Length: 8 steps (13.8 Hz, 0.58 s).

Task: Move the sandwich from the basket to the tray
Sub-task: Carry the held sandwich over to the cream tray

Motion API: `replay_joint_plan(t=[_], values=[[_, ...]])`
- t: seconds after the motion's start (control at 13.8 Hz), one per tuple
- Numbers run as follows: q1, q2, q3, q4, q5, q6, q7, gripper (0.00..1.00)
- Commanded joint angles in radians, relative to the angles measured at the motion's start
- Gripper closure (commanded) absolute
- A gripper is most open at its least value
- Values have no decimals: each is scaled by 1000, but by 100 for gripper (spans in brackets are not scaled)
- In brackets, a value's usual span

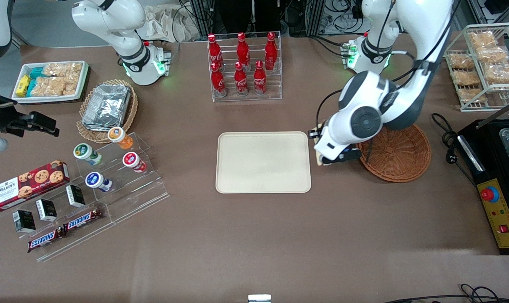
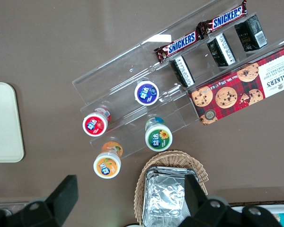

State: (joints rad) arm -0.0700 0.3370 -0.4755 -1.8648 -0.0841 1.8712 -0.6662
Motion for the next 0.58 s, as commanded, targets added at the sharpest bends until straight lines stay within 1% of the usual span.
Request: replay_joint_plan(t=[0.0, 0.14, 0.29, 0.36, 0.51], values=[[-16, 138, 0, 123, 63, -12, -33, 69], [-34, 181, 1, 144, 67, -7, -33, 69], [-37, 217, 1, 145, 99, 34, -41, 69], [-39, 235, 1, 145, 101, 54, -41, 69], [-76, 258, 5, 147, 99, 78, -53, 69]])
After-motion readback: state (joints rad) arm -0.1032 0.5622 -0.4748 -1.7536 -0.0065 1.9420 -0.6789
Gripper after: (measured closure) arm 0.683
